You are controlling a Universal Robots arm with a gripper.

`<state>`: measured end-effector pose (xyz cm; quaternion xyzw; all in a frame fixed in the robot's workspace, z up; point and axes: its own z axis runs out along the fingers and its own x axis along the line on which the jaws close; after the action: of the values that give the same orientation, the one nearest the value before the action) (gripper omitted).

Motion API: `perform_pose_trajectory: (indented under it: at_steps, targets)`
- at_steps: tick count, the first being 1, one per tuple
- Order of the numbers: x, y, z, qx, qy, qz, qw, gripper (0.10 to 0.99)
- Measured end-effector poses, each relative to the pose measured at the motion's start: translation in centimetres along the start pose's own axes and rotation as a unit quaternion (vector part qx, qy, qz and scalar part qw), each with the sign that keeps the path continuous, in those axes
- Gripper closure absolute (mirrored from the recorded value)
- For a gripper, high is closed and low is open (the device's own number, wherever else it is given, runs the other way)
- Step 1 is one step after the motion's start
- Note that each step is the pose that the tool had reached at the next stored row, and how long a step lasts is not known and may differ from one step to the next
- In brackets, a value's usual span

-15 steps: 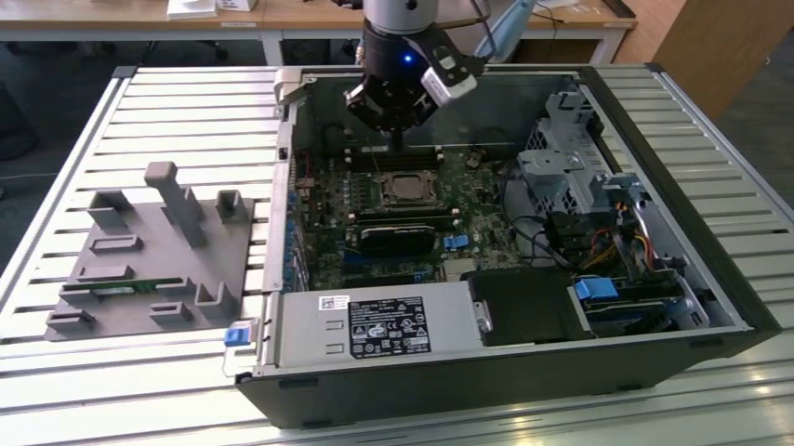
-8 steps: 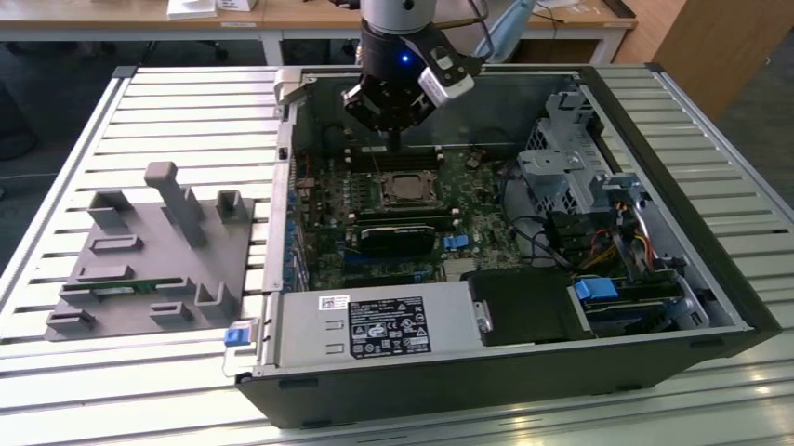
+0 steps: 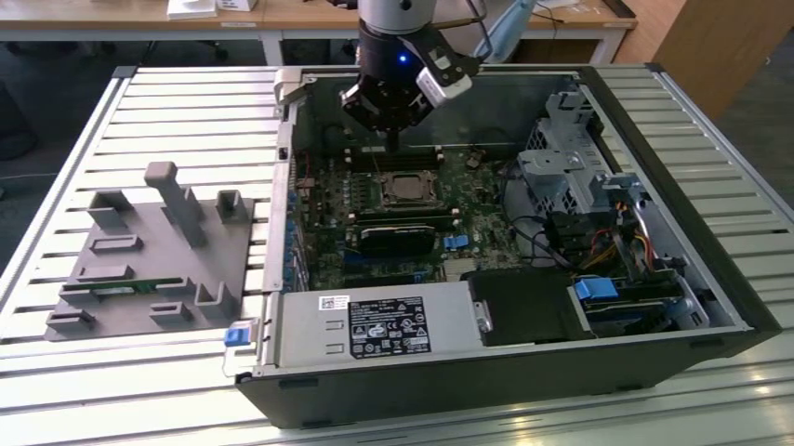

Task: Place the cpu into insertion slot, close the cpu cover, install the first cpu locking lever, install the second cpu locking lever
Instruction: 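Install the first cpu locking lever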

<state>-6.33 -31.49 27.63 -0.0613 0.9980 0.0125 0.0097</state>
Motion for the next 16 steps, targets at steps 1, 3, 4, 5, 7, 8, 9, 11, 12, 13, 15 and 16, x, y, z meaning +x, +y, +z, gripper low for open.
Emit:
perform_pose_trajectory:
  at_steps: [1, 3, 4, 5, 7, 8, 9, 11, 12, 13, 15, 16]
  targets:
    - [0.02, 0.00, 0.00, 0.0000, 0.0000, 0.000, 1.0000, 0.980]
    - [0.09, 0.01, 0.00, 0.0000, 0.0000, 0.000, 1.0000, 0.980]
    - [0.12, 0.01, 0.00, 0.0000, 0.0000, 0.000, 1.0000, 0.980]
    - [0.15, 0.02, 0.00, 0.0000, 0.0000, 0.000, 1.0000, 0.980]
    - [0.23, 0.03, 0.00, 0.0000, 0.0000, 0.000, 1.0000, 0.980]
    - [0.27, 0.03, 0.00, 0.0000, 0.0000, 0.000, 1.0000, 0.980]
    - [0.32, 0.04, -0.01, 0.0000, 0.0000, 0.000, 1.0000, 0.980]
    - [0.42, 0.05, -0.01, 0.0000, 0.0000, 0.000, 1.0000, 0.980]
    - [0.49, 0.06, -0.01, 0.0000, -0.0001, 0.000, 1.0000, 0.980]
    - [0.60, 0.07, -0.01, 0.0000, -0.0001, 0.000, 1.0000, 0.980]
    - [0.79, 0.10, -0.02, 0.0000, -0.0002, 0.000, 1.0000, 0.980]
    - [0.92, 0.11, -0.02, 0.0001, -0.0001, 0.000, 1.0000, 0.980]
